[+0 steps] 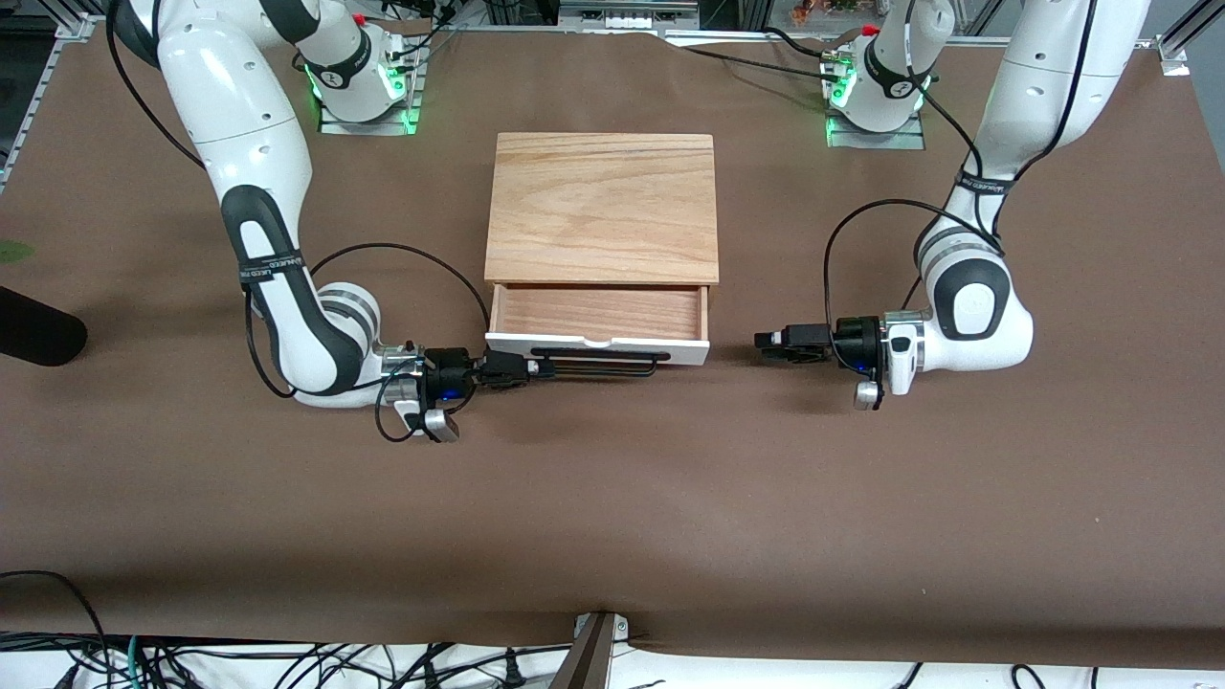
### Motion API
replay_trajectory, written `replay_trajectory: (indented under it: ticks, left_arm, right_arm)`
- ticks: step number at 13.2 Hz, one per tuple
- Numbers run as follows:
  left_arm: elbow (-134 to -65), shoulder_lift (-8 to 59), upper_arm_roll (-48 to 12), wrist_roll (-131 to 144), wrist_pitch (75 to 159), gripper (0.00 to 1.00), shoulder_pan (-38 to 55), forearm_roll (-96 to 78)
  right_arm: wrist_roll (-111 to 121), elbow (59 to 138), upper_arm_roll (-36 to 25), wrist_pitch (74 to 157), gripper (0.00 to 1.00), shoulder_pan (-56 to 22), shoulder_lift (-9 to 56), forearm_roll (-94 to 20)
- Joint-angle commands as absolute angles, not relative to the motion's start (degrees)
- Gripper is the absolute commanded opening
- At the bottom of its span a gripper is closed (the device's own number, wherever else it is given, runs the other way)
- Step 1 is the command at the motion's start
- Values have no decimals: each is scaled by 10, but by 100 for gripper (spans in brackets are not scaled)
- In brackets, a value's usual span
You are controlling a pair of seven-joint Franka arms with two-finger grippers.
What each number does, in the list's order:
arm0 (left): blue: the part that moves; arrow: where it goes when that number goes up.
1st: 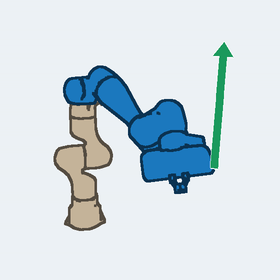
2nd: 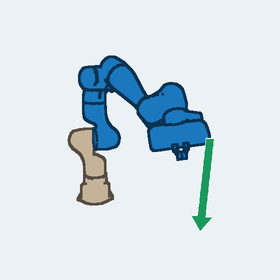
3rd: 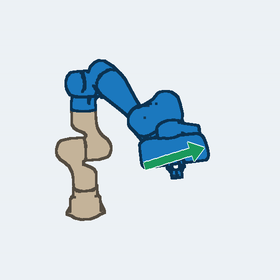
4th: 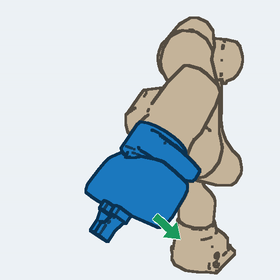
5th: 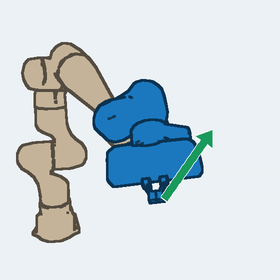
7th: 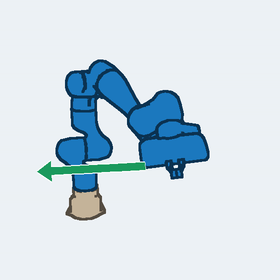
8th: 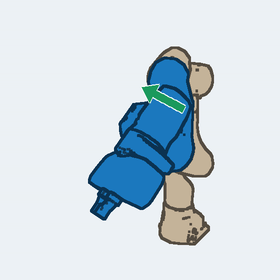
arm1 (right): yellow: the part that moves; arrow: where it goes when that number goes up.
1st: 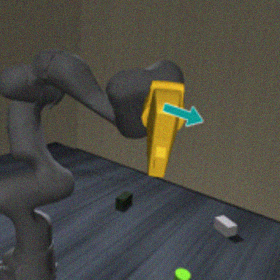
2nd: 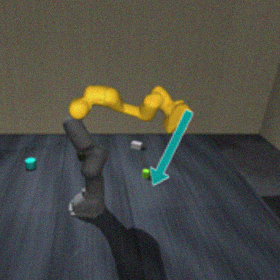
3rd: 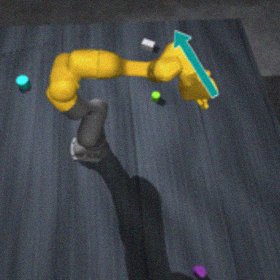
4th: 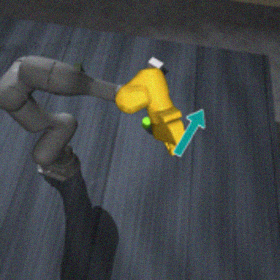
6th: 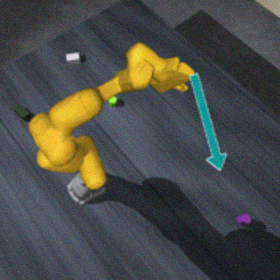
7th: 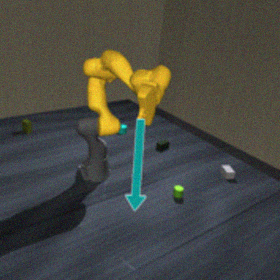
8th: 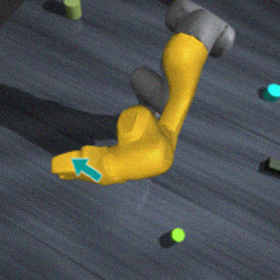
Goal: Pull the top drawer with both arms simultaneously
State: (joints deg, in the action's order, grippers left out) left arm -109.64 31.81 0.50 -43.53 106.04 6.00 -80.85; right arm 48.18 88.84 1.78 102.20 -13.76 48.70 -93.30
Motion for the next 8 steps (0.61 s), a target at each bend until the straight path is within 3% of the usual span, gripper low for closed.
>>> replay_trajectory:
  ticks: [1, 4, 6, 7, 8]
  left_arm:
    - [-1109, 293, 9, -416, 1067, 100, 61, -771]
    - [-1110, 291, 16, -417, 1067, 100, 56, -754]
    - [-1112, 292, 17, -417, 1067, 100, 56, -752]
    - [-1112, 292, 17, -417, 1067, 100, 56, -752]
    - [-1114, 293, 18, -417, 1067, 100, 55, -752]
  right_arm:
    - [432, 821, 19, 1012, 0, -103, 492, -971]
    - [432, 821, 19, 1010, 0, -103, 492, -969]
    - [432, 822, 19, 1010, 6, -104, 491, -966]
    - [432, 822, 19, 1009, 23, -104, 491, -966]
    - [433, 822, 19, 1008, 99, -104, 491, -965]
